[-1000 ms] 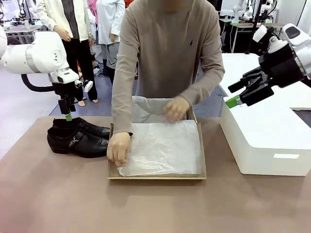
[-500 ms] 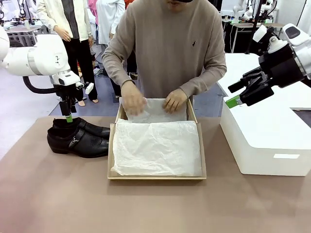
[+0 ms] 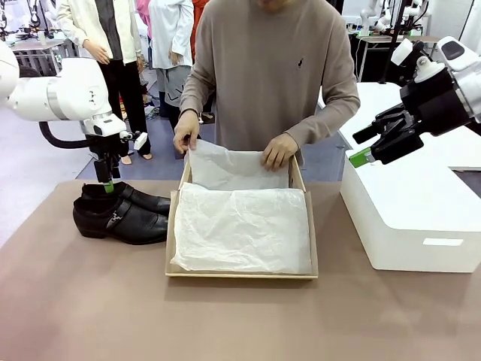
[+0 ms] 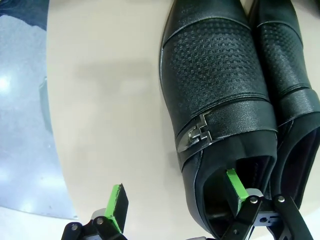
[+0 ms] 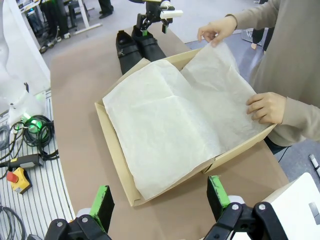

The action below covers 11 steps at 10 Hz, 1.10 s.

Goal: Pack the shoes into the box.
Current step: Place one shoe of the Shoes into the Shoes Box.

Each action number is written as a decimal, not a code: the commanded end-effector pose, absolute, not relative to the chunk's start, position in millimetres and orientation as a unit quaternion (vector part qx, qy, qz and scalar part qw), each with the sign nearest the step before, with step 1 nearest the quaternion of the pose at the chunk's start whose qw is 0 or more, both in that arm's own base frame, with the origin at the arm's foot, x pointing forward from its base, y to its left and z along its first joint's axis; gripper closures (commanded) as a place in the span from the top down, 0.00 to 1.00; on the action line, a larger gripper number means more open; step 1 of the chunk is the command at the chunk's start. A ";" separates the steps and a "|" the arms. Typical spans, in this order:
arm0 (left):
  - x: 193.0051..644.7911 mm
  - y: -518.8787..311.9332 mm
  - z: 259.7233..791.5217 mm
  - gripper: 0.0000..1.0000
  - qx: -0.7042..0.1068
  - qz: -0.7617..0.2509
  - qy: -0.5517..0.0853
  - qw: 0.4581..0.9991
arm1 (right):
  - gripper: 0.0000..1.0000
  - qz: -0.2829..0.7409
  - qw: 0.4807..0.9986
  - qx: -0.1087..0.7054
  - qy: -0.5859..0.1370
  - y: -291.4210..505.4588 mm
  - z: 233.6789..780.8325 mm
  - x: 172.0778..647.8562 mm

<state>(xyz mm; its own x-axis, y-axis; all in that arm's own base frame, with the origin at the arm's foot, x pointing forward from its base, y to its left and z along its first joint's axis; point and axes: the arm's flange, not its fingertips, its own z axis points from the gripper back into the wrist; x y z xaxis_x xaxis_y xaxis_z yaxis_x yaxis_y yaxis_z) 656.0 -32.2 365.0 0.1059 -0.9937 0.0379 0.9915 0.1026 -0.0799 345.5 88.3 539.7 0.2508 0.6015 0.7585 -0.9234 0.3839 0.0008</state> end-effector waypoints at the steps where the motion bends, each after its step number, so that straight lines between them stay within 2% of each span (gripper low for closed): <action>1: 658.5 -29.8 360.3 1.00 -0.048 -0.680 0.022 0.731 | 1.00 0.513 0.743 0.237 -0.358 89.0 538.5 350.1; 7: 657.8 -29.0 346.8 1.00 -0.068 -0.674 0.033 0.735 | 1.00 0.513 0.743 0.237 -0.358 89.0 538.5 350.1; 11: 654.1 -27.9 348.3 0.21 -0.067 -0.670 0.039 0.738 | 1.00 0.513 0.743 0.237 -0.358 89.0 538.5 350.1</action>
